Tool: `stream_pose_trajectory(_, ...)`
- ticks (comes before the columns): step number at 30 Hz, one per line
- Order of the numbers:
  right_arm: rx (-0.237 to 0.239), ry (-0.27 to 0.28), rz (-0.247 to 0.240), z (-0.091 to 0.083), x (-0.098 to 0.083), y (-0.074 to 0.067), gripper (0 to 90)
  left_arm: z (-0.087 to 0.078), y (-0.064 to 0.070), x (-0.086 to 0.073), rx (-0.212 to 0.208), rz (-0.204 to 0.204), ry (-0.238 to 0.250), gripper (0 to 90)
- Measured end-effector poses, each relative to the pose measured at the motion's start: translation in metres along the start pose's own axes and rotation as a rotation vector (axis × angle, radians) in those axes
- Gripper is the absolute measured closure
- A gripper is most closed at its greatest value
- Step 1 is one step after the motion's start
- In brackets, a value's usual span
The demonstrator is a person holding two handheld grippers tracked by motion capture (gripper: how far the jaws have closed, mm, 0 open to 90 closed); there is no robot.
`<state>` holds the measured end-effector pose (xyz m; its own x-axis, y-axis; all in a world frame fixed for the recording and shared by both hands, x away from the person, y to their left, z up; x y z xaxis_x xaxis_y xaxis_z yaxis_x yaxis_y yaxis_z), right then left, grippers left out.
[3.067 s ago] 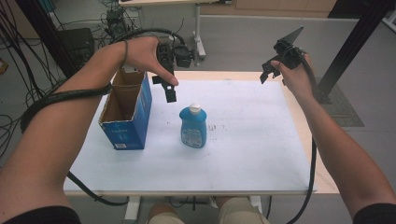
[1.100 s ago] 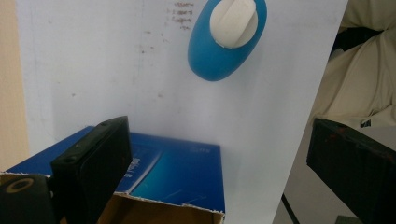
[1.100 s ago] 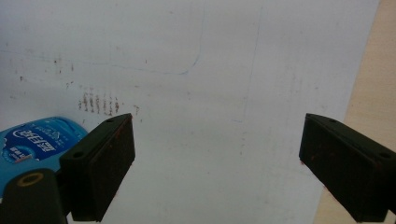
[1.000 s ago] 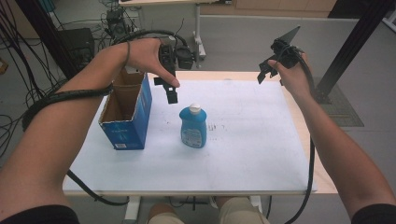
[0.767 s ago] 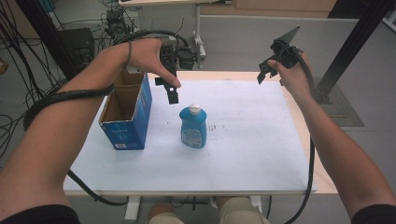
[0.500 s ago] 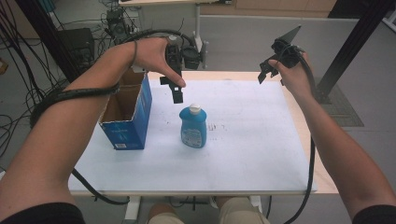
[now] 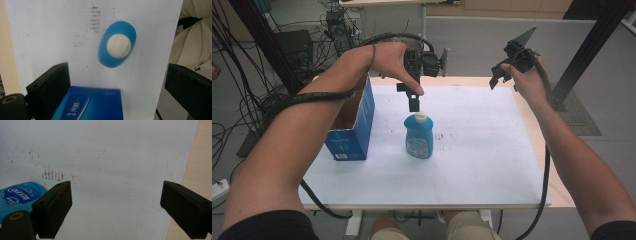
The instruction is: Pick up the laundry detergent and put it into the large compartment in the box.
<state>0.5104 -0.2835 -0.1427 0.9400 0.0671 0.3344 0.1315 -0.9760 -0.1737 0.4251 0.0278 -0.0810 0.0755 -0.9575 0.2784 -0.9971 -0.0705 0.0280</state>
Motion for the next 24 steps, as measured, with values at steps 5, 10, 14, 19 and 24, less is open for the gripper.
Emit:
stream_pose_trajectory(5,0.001,0.001,0.004,-0.001,0.000,0.001,10.6,0.001,0.001,0.006,-0.002,0.011,-0.001,6.7)
stream_pose_trajectory(10,0.001,0.001,0.005,-0.002,-0.001,0.002,10.6,0.001,0.002,0.011,-0.004,0.021,0.003,6.7)
stream_pose_trajectory(14,-0.001,0.002,0.006,-0.003,-0.002,0.003,10.6,0.002,0.003,0.014,-0.005,0.029,0.003,6.6)
stream_pose_trajectory(19,-0.001,0.003,0.007,-0.004,-0.002,0.004,10.6,0.002,0.004,0.015,-0.004,0.032,0.004,6.7)
stream_pose_trajectory(24,0.000,0.001,0.008,-0.004,-0.002,0.004,10.6,0.001,0.004,0.016,-0.001,0.035,0.001,6.7)
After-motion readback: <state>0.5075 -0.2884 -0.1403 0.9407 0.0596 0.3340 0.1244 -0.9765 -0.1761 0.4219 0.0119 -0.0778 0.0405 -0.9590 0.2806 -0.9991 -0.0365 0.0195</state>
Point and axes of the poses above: each handheld gripper's, and its own axes: z roughly forward along the jaws, x roughly out of its top, y roughly to its right, the point moved 3 cm from there along z, roughly forward along the jaws, and after that the axes turned 15 degrees about y, right-handed, at the moved point
